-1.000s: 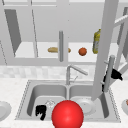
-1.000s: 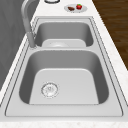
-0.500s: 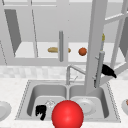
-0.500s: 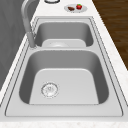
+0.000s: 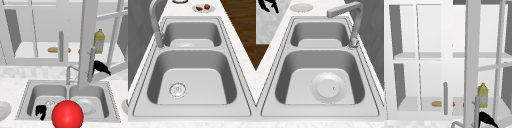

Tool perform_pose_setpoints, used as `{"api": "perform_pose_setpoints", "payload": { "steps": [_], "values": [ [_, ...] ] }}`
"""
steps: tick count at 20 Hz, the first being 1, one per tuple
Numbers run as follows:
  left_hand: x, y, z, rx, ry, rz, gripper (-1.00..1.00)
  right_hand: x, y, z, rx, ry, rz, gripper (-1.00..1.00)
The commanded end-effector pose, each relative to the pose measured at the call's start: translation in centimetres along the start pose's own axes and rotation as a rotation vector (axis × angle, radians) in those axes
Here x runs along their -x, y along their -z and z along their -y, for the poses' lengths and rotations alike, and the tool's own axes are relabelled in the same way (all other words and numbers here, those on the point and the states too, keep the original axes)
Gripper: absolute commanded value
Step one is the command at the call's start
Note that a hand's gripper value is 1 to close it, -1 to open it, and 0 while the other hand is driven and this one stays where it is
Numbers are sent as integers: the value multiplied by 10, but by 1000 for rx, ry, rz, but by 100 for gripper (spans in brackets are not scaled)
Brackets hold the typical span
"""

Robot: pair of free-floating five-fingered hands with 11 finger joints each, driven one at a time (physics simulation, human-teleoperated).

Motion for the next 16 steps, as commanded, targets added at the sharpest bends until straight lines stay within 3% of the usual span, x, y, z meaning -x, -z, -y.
{"api": "perform_pose_setpoints", "payload": {
  "steps": [1, 16],
  "values": [
    [0, 0, 0, 0, 0, 0, 0, -25, -1, -13, 17, 22, -37, -100],
    [0, 0, 0, 0, 0, 0, 0, -105, 8, -24, 42, 133, -222, -100]
  ]
}}
